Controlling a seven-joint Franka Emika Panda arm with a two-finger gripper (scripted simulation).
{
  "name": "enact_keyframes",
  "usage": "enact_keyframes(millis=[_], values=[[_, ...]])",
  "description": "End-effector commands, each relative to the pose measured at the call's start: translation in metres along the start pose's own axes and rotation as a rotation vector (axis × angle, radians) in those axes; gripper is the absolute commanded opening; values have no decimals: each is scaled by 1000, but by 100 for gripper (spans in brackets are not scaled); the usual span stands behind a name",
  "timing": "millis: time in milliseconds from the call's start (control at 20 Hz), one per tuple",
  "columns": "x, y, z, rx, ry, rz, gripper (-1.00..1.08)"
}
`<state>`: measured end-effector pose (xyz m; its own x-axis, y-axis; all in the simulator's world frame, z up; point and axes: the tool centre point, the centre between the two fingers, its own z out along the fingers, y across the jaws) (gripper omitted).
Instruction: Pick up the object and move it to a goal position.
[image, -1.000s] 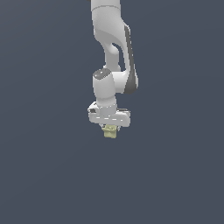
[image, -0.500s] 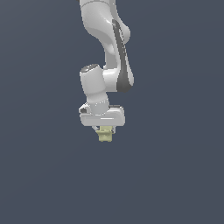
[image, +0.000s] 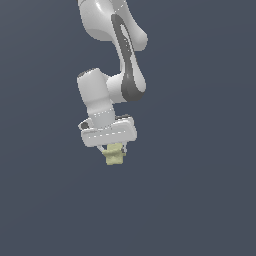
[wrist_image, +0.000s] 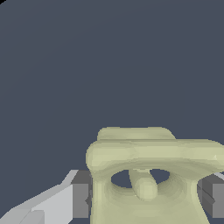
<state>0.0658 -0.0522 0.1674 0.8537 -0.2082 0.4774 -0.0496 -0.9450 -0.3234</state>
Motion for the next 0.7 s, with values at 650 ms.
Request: enact_keyframes(millis=[650], values=[[78, 12, -50, 187, 207, -110, -100]])
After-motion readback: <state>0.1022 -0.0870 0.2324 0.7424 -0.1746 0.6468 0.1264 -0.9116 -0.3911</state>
